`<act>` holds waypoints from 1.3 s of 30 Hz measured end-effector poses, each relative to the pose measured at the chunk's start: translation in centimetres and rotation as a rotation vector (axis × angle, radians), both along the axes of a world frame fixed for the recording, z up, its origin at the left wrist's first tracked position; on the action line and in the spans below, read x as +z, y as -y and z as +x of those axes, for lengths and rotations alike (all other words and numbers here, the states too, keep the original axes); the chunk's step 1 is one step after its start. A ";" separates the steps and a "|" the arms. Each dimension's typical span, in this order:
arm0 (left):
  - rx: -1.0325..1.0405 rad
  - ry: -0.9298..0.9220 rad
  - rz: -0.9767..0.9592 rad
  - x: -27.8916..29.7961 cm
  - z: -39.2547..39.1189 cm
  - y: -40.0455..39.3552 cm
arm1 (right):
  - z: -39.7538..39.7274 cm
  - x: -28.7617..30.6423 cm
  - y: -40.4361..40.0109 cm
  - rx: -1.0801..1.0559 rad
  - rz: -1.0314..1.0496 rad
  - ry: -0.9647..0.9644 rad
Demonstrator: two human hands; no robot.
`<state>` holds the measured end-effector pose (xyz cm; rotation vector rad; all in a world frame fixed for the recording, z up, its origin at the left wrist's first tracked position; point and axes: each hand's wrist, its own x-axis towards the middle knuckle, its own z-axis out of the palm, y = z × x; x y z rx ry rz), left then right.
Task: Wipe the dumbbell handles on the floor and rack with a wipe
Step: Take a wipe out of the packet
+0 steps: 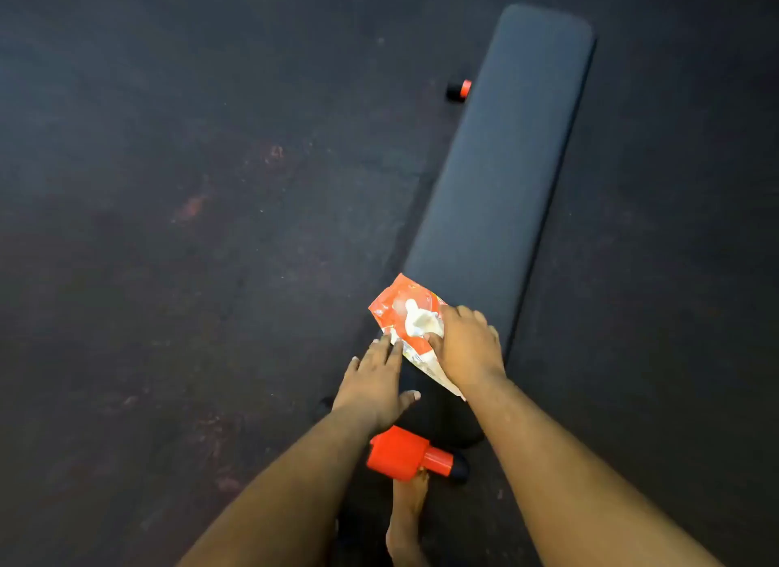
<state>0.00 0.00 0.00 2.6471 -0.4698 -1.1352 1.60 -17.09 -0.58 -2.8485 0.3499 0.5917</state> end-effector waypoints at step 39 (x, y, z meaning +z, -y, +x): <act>0.904 0.088 -0.918 36.3 12.4 -30.3 | 10.6 39.1 -30.4 -0.123 1.157 0.149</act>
